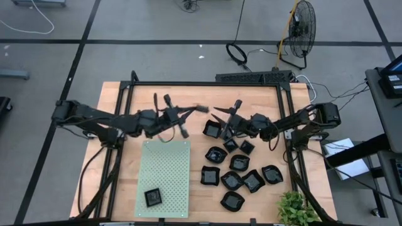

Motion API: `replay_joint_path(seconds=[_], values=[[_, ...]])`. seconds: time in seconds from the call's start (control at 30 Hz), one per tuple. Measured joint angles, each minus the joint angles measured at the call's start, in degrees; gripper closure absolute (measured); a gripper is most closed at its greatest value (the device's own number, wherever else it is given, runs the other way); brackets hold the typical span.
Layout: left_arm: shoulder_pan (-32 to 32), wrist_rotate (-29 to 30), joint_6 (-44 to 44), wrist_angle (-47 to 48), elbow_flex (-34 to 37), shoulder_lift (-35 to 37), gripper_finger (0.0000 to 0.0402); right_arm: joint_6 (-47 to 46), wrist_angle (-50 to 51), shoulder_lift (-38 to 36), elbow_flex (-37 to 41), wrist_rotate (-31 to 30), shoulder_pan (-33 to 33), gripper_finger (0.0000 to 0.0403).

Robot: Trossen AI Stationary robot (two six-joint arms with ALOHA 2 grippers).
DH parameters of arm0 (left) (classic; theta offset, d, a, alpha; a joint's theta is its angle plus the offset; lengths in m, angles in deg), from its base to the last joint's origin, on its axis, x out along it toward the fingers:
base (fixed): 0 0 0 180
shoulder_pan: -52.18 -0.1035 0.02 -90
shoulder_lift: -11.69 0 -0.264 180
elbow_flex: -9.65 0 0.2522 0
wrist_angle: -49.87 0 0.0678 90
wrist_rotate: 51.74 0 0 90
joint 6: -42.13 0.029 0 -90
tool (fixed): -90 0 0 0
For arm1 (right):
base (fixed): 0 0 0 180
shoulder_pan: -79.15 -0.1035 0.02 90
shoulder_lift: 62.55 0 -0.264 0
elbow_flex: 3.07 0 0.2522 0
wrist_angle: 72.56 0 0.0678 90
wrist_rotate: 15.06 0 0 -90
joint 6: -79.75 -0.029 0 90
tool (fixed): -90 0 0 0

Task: Pick & Place Mini shaped plates
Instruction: Stack the square plate on top of the other square plate on the shelf

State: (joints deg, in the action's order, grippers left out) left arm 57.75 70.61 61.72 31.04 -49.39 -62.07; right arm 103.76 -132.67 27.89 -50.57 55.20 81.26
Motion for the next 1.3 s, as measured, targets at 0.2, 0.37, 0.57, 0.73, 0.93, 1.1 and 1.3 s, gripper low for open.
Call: replay_joint_path(seconds=[0.2, 0.37, 0.57, 0.73, 0.93, 1.1, 1.3], values=[[7.6, 2.3, -11.4, 26.1, -2.8, 11.7, 0.0398, -5.0, 6.9, 0.0, 0.0, -0.1, 0.0, 0.0237], [14.3, -3.7, -31.7, 57.8, -15.2, 15.7, 0.0399, -7.2, 9.4, 0.0, 0.0, 0.1, 0.0, 0.0235], [22.5, -35.3, -44.8, 80.2, -26.7, 13.4, 0.0399, -11.2, 9.5, 0.0, 0.0, 0.3, 0.0, 0.0242], [30.4, -34.1, -55.7, 84.2, -26.9, 11.3, 0.0400, -13.0, 9.5, 0.0, 0.0, 0.3, 0.0, 0.0241], [34.5, -34.5, -60.5, 83.1, -26.1, 3.7, 0.0400, -14.3, 9.4, 0.0, 0.0, 0.3, -0.5, 0.0246], [35.0, -40.8, -66.7, 78.8, -26.0, -3.8, 0.0400, -14.4, 9.4, 0.0, 0.0, 0.3, -0.8, 0.0247], [35.0, -41.2, -71.2, 81.7, -26.0, -7.4, 0.0400, -14.4, 8.7, 0.0, 0.0, 0.3, -1.4, 0.0247]])
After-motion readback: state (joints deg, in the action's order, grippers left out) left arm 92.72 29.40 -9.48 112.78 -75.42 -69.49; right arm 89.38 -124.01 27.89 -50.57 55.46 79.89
